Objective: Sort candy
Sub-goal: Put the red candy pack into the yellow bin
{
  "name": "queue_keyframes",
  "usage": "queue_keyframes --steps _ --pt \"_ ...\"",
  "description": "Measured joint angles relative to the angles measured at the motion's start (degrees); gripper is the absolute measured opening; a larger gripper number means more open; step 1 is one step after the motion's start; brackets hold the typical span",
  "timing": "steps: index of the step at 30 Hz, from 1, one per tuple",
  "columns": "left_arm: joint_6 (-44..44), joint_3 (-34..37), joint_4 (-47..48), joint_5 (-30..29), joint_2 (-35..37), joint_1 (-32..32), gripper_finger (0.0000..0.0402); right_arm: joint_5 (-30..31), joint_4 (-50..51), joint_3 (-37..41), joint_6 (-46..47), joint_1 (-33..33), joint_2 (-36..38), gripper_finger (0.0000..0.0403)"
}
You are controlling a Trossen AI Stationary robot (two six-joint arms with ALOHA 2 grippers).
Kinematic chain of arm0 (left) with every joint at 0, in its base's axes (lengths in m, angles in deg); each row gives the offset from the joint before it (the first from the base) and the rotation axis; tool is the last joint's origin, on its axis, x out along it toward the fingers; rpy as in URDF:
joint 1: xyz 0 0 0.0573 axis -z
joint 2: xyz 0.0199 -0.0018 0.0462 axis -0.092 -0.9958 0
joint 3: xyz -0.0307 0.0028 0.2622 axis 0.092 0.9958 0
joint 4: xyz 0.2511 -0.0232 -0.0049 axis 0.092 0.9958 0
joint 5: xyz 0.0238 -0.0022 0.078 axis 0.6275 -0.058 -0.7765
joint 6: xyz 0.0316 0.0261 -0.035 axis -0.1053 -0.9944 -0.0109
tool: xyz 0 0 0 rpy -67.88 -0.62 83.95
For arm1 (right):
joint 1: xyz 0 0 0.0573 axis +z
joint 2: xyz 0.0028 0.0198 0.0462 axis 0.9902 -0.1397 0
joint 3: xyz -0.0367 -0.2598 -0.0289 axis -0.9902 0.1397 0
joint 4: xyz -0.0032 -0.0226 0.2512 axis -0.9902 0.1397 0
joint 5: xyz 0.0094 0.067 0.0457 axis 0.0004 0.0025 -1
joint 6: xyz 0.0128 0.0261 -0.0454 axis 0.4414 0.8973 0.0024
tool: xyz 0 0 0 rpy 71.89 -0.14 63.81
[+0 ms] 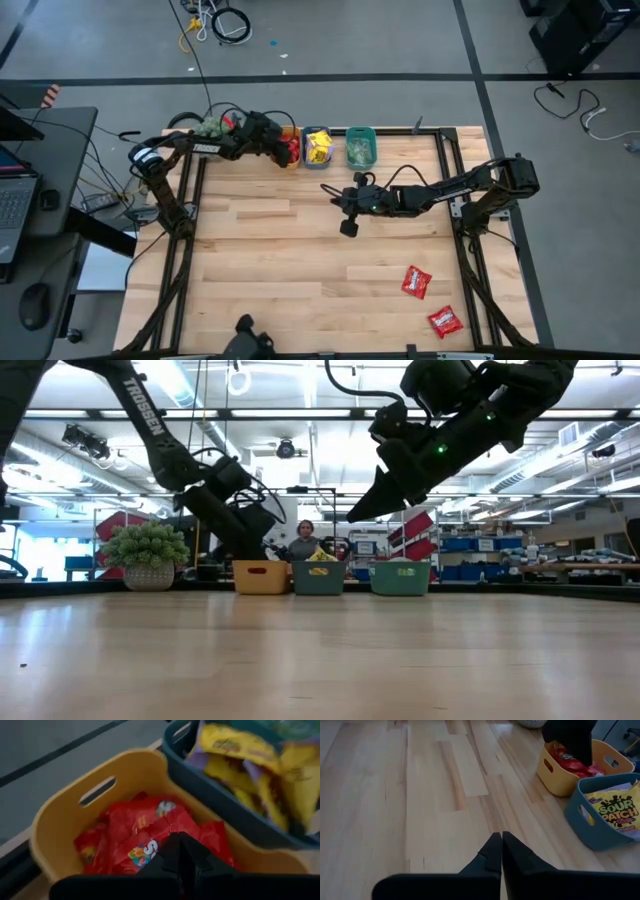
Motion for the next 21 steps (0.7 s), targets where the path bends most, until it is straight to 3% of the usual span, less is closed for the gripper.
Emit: queue_keyframes --steps 8,15,21 --pt "-1.6 0.1 1.9 -1.8 1.0 0.3 0.0005 0.0 0.4 0.0 0.0 0.0 0.2 0.0007" --pt "-4.3 0.1 3.2 -1.2 8.2 0.5 0.0027 0.0 2.5 0.0 0.7 0.2 4.0 0.0024" --pt "-6.1 1.0 6.8 1.4 17.7 3.4 0.0034 -1.2 17.1 0.0 5.7 3.2 12.0 0.0061"
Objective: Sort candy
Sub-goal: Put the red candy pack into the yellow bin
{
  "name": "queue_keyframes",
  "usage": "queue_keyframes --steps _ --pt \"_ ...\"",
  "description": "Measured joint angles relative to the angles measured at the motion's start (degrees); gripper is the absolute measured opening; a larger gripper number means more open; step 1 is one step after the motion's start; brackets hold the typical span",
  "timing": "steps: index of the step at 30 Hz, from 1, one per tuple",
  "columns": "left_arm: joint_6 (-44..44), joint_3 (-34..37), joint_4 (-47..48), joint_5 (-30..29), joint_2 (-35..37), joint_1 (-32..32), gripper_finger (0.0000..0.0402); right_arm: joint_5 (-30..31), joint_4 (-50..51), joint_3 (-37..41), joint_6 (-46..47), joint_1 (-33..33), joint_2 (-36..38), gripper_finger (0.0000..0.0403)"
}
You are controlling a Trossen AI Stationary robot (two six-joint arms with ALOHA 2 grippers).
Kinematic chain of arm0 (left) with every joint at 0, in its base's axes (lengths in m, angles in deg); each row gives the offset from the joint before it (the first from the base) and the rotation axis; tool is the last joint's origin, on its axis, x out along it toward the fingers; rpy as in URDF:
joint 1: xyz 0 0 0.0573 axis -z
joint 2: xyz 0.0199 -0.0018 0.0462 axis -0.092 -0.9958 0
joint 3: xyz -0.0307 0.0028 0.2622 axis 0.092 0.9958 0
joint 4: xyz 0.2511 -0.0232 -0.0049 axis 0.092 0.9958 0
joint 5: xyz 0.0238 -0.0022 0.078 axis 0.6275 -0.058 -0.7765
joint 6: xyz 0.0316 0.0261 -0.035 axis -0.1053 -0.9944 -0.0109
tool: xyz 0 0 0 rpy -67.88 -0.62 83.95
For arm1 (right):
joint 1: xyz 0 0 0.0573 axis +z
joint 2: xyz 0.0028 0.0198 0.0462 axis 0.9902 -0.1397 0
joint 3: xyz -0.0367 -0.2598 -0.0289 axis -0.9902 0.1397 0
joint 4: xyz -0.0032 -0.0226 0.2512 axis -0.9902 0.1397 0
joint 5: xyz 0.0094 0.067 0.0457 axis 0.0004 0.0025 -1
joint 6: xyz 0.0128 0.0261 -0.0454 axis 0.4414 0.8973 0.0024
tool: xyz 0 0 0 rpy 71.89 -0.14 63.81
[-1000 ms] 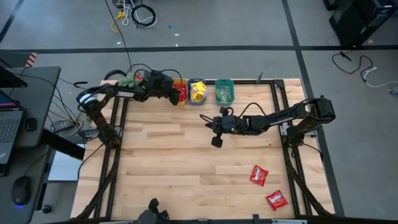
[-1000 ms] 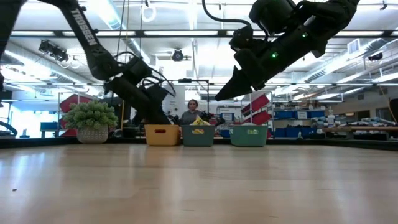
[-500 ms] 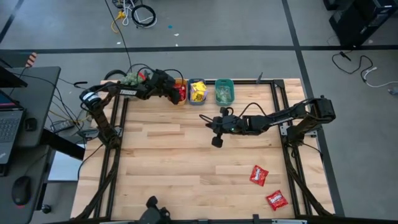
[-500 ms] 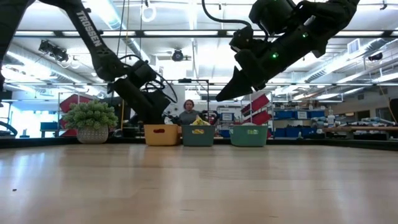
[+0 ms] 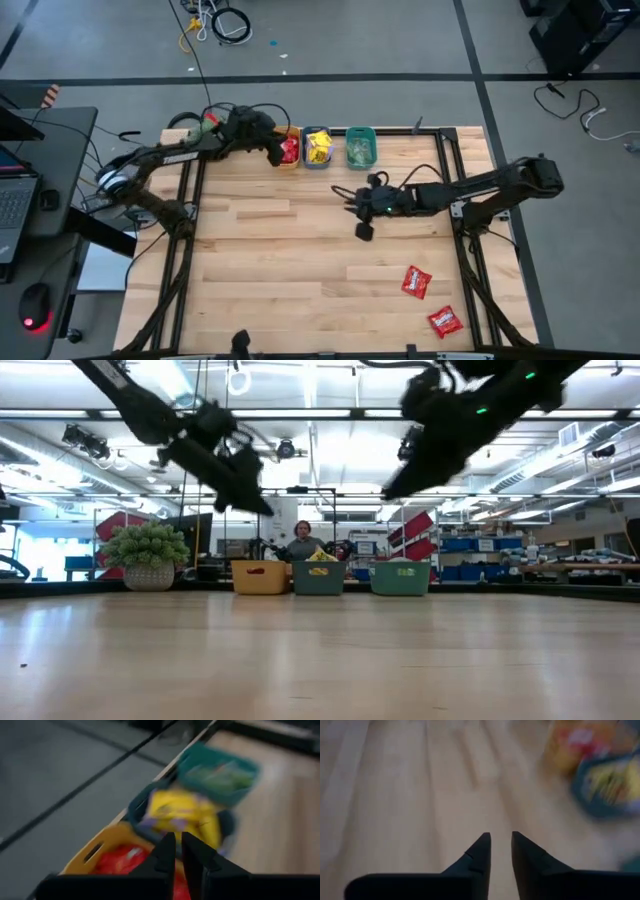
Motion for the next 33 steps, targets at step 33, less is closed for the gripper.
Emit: queue_keyframes --steps 33 --pt "3.3 20.7 -29.0 -2.5 13.4 28.5 0.0002 -15.2 40.7 -0.4 62.4 37.0 -11.7 0.0133"
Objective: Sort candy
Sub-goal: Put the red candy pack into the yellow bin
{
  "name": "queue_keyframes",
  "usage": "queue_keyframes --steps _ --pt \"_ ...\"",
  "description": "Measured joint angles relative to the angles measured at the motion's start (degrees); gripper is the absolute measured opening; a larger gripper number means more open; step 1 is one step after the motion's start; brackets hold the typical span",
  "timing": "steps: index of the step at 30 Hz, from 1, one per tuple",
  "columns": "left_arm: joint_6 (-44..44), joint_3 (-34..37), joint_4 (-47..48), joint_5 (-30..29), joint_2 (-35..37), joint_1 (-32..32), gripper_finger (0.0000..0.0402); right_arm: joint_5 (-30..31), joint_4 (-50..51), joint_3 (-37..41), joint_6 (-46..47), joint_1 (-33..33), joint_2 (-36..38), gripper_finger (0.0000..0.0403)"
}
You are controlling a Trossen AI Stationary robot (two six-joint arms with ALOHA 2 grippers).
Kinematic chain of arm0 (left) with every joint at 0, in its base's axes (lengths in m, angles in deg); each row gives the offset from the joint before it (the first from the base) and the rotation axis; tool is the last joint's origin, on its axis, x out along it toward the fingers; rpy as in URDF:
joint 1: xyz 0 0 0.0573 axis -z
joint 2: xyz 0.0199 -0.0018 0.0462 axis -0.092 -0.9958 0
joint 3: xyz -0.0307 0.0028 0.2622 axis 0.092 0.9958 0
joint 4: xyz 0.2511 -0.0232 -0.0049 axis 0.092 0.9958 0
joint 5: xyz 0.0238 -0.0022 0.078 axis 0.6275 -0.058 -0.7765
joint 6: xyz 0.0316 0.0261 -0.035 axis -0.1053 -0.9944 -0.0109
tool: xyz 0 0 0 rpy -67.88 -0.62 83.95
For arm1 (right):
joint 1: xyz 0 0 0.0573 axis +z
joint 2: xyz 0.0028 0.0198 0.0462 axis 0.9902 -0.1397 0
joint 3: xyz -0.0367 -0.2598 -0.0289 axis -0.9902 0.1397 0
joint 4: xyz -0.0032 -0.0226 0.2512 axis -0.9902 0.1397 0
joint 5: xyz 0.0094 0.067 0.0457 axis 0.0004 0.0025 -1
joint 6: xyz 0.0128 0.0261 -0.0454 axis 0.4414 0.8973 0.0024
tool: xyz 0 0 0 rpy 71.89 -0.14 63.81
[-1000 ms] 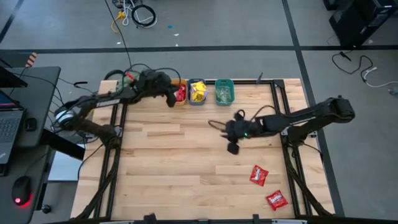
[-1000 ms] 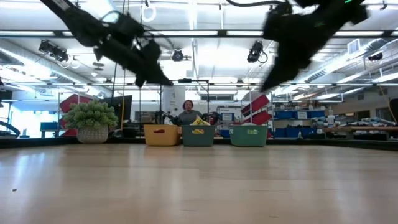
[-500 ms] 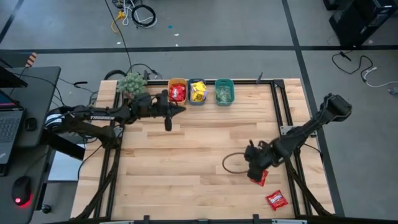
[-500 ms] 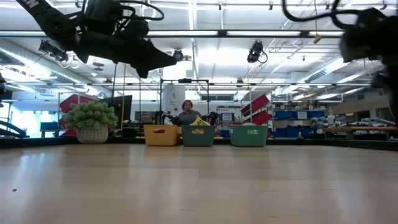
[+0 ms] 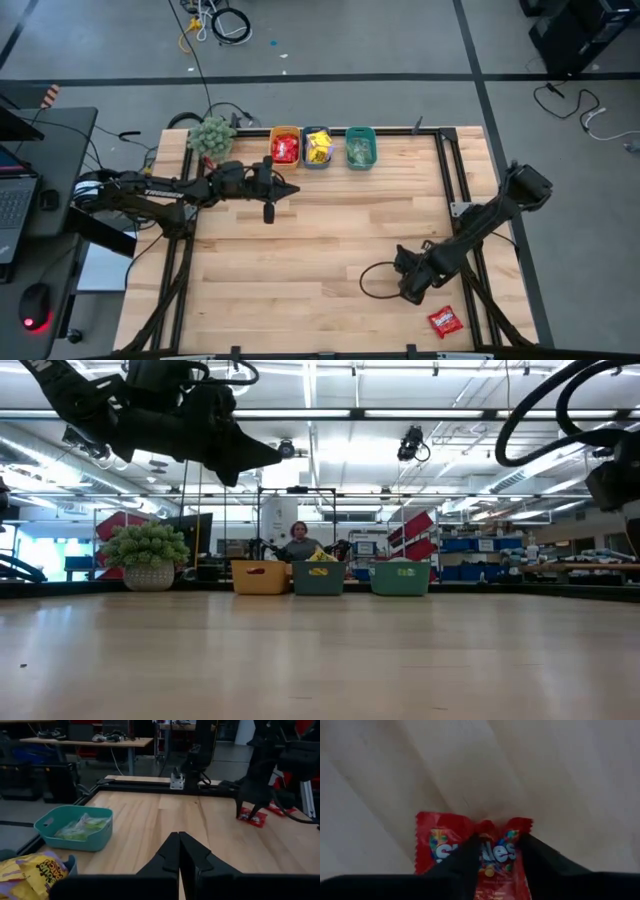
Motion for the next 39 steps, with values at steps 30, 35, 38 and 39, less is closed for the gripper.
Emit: queue_keyframes --steps 30,35,38,39 --pt "4.3 4.0 -5.6 -3.9 0.4 -7.2 0.0000 13.5 -25.1 -22.0 -66.7 -49.0 1.3 0.0007" --pt "7.4 6.5 -4.4 -4.3 0.4 -12.0 0.0000 9.9 -24.8 -31.0 -72.3 -54.4 -5.2 0.0007" --pt "9.1 7.6 -3.4 -7.5 0.4 -13.7 0.0000 8.5 -24.0 -38.4 -75.1 -56.5 -10.8 0.0007" --pt "10.0 8.0 -3.3 -9.3 0.4 -14.2 0.0000 8.2 -23.2 -41.1 -76.1 -57.1 -12.8 0.0007"
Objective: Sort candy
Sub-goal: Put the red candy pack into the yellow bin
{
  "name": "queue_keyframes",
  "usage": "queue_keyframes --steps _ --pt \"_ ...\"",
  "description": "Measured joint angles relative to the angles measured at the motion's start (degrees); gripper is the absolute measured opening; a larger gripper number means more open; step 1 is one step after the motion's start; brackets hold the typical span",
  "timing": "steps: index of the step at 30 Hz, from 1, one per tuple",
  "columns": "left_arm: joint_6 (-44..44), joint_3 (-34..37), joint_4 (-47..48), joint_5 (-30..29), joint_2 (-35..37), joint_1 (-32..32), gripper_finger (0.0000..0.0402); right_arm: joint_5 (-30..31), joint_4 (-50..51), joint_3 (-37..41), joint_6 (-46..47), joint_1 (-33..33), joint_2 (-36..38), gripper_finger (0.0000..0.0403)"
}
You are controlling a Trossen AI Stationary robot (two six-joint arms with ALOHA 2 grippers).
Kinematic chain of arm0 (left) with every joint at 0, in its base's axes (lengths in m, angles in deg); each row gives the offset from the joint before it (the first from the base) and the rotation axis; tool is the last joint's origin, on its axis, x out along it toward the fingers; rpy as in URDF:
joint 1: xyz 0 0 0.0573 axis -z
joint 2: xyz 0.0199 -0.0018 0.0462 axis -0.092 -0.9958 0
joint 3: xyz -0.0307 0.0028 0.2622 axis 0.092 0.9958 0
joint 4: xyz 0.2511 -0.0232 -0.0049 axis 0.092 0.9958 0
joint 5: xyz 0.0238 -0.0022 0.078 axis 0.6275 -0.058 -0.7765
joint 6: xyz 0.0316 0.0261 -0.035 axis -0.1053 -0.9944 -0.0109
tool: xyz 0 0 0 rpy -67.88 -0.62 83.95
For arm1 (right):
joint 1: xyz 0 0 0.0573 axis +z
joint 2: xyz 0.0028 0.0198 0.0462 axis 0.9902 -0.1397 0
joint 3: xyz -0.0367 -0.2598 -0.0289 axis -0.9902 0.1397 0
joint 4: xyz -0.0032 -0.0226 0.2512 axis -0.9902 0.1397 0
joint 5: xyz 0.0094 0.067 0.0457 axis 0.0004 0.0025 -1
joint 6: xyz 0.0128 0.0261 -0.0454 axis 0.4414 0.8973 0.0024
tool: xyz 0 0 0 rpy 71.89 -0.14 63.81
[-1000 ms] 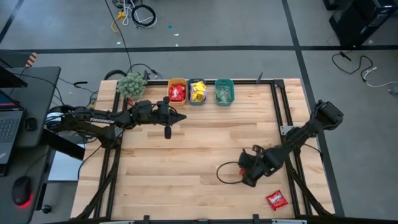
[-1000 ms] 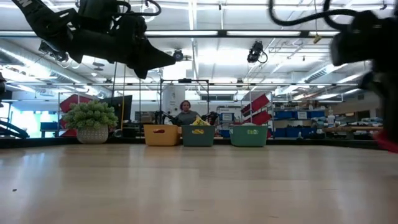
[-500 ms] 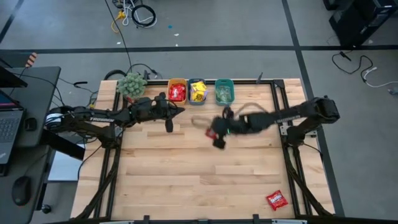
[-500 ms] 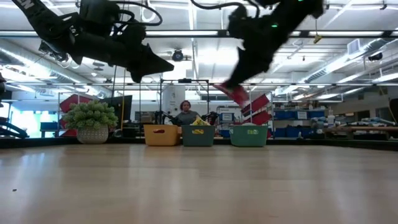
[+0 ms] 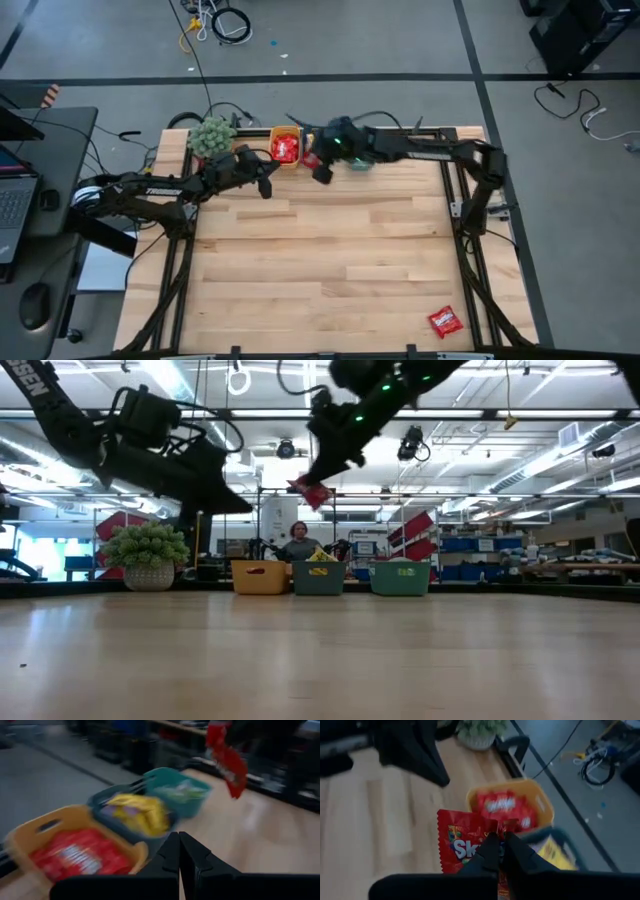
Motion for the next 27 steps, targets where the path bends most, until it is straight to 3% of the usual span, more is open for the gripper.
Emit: queue_keyframes --steps 4,13,21,27 --pt "1.8 1.0 1.4 -4.5 0.0 -1.7 0.0000 -2.1 3.4 -10.8 -3.2 -2.0 -7.9 0.0007" --pt "2.0 1.0 4.4 -6.1 0.0 -2.9 0.0000 -4.4 10.1 -30.8 -5.0 -4.6 -24.5 0.0007" --pt "1.9 1.0 4.3 -6.1 0.0 -2.9 0.0000 -4.2 11.8 -39.1 -0.8 -5.9 -32.9 0.0023" --pt "1.7 1.0 4.3 -6.1 0.0 -2.8 0.0000 -4.1 11.9 -39.6 0.6 -6.1 -33.6 0.0081"
